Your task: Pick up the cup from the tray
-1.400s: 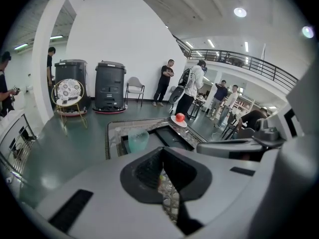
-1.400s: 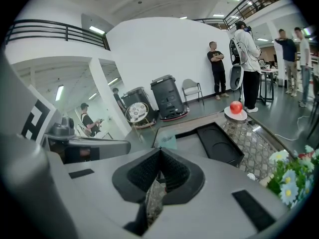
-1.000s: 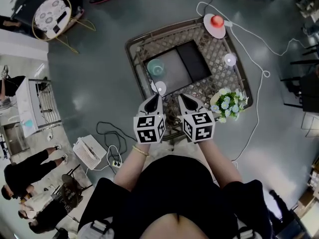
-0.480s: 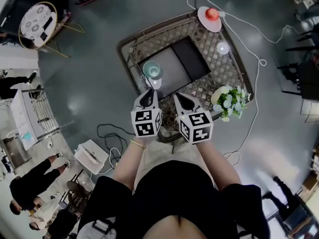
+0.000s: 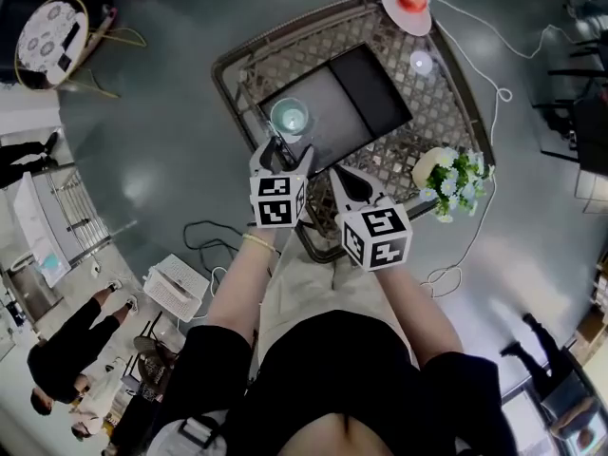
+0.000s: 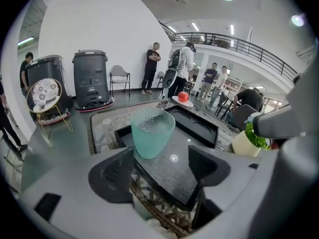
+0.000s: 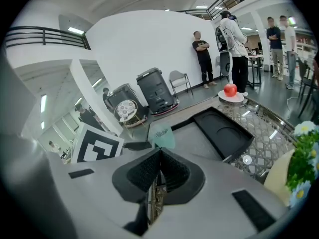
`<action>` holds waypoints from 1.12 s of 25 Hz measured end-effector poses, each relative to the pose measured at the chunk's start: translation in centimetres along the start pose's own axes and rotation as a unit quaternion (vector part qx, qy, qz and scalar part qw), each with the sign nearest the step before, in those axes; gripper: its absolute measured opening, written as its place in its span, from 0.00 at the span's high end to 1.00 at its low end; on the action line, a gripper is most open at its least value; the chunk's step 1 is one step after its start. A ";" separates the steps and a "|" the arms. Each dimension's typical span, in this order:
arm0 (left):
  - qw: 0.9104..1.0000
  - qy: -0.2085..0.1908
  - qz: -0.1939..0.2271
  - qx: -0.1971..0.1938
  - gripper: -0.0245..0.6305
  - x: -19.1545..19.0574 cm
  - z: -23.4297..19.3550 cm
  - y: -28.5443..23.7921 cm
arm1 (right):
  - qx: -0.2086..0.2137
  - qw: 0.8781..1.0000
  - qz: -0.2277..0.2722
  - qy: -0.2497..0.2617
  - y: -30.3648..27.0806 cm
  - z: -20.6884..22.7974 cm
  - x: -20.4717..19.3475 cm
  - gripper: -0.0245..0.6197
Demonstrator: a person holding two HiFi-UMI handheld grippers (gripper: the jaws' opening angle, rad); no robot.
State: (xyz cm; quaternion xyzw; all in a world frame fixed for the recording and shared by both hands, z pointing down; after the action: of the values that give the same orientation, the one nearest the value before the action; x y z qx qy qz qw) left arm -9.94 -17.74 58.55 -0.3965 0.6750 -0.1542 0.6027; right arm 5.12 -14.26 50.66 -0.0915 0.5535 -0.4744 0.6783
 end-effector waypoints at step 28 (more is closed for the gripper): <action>0.996 -0.083 -0.034 -0.009 0.25 2.4 -2.5 -7.6 | -0.001 0.999 -0.036 -0.025 -3.5 -0.2 -2.0 0.95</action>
State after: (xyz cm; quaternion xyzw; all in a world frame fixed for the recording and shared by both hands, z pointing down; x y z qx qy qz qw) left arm -9.56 -25.00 62.72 -0.4360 0.6099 -0.1350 0.6478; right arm 3.20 -14.59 54.20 -0.1236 0.5328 -0.4954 0.6748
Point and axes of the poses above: the fingertips, and each gripper's own axes: y backward along the fingers, z to its right, x out of its top, the point moved 8 cm from there along y, backward along the fingers, and after that the axes turned 3 degrees about -x, right-handed, at the moved point
